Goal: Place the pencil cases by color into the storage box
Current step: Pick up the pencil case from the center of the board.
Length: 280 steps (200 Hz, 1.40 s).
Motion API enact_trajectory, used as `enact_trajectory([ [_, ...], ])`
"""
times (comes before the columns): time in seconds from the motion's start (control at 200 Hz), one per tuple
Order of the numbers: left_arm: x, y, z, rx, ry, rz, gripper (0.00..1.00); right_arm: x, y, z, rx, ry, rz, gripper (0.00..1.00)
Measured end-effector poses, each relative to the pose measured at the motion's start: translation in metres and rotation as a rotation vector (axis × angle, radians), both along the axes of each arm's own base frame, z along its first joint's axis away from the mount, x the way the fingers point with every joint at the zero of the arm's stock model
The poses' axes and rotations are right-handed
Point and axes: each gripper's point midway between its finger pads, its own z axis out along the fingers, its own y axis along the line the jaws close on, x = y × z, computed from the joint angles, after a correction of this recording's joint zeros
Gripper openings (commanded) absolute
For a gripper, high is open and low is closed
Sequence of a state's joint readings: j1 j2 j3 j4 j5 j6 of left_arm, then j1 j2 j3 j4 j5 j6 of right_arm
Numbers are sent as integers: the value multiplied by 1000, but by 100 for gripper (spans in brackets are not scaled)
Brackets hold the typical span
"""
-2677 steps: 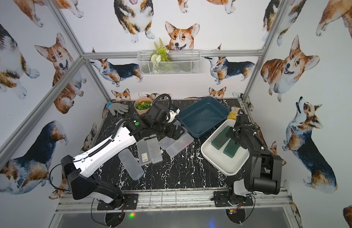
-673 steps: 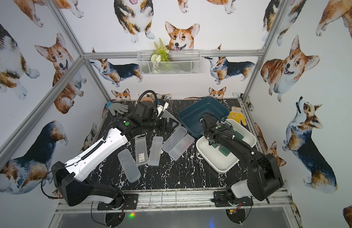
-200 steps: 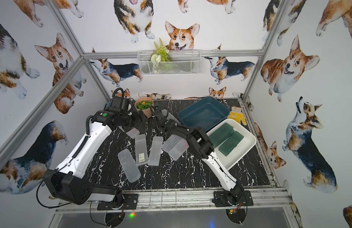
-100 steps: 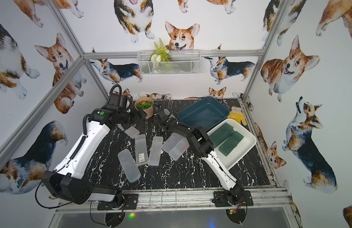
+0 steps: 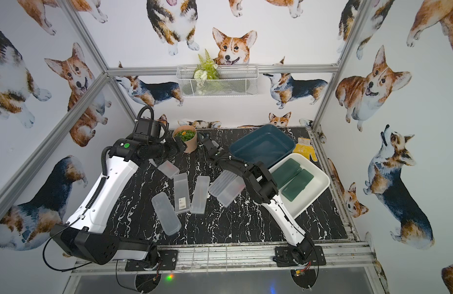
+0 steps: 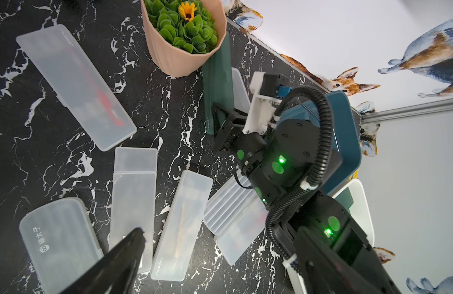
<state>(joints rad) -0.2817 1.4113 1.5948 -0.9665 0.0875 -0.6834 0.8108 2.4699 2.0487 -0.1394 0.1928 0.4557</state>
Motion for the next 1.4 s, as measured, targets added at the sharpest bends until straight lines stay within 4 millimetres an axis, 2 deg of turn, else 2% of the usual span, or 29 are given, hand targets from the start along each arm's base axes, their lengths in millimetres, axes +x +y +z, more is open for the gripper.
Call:
enact_trajectory([
  [0.37,17,0,0,30,4,-5,94,-28,-41,19,92,66,-13,24],
  [0.601,31,-3,-18,32,60,18,94,-64,-56,42,185,90,43,25],
  [0.796,42,-10,-26,-4,96,45,93,-79,-72,63,286,88,68,26],
  [1.006,47,-33,-35,-61,127,52,94,-95,-75,91,383,78,112,27],
  [1.101,52,-51,-40,-87,134,42,94,-101,-76,103,414,69,129,27],
  [1.261,58,-81,-44,-104,138,6,94,-111,-81,113,433,67,141,27],
  [1.402,64,-92,-47,-115,127,-1,94,-118,-85,119,448,70,154,27],
])
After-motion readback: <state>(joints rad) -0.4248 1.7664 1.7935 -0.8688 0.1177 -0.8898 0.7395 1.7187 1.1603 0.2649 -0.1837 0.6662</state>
